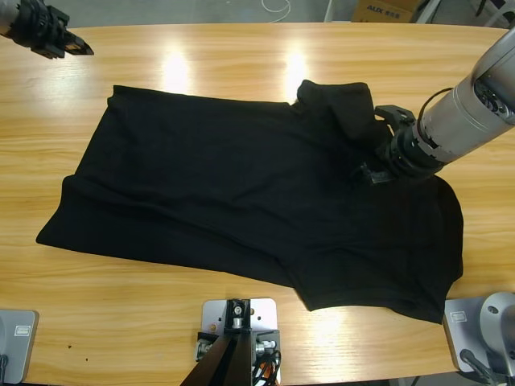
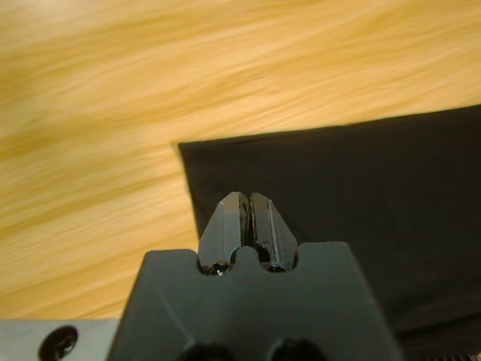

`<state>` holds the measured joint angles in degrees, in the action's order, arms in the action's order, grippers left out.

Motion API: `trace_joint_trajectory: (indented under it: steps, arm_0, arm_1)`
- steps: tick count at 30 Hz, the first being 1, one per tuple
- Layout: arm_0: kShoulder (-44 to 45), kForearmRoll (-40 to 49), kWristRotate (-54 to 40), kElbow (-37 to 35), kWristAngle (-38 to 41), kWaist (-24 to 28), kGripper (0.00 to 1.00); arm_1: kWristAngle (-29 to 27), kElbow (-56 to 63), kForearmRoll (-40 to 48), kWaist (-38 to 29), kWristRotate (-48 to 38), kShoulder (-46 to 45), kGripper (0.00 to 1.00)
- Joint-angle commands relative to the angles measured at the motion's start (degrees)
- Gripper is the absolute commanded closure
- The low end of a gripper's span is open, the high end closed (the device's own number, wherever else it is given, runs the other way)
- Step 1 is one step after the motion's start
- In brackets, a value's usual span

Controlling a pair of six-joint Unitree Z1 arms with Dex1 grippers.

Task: Fold clothes

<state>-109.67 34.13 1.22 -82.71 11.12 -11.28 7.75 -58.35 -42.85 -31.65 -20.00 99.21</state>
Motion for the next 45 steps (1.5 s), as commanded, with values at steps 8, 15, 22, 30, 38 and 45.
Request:
trace_joint_trajectory:
  steps: [8,15,22,30,38,45]
  arm_0:
    - [7.97,-0.54,0.15,11.59,-0.25,2.33,0.285]
    - [13.49,-0.48,2.57,17.69,10.44,5.73,0.0]
    - [16.26,1.31,6.18,19.23,10.22,5.85,0.0]
    - [18.66,1.47,12.87,19.25,8.75,4.86,0.0]
    - [14.35,0.68,13.3,18.74,8.75,3.46,0.0]
    - [9.25,0.76,9.5,14.14,10.24,10.74,0.0]
  arm_1:
    - [11.29,-12.56,0.67,24.44,14.2,-3.41,0.0]
    - [27.14,-23.42,0.61,35.55,18.51,15.09,0.147]
    - [26.79,-31.33,0.49,36.33,22.36,28.59,0.165]
    - [22.77,-31.21,1.97,36.38,23.17,33.09,0.188]
    - [19.85,-34.57,3.32,29.38,23.08,36.32,0.266]
    - [15.3,-34.55,0.59,27.87,23.03,35.92,0.402]
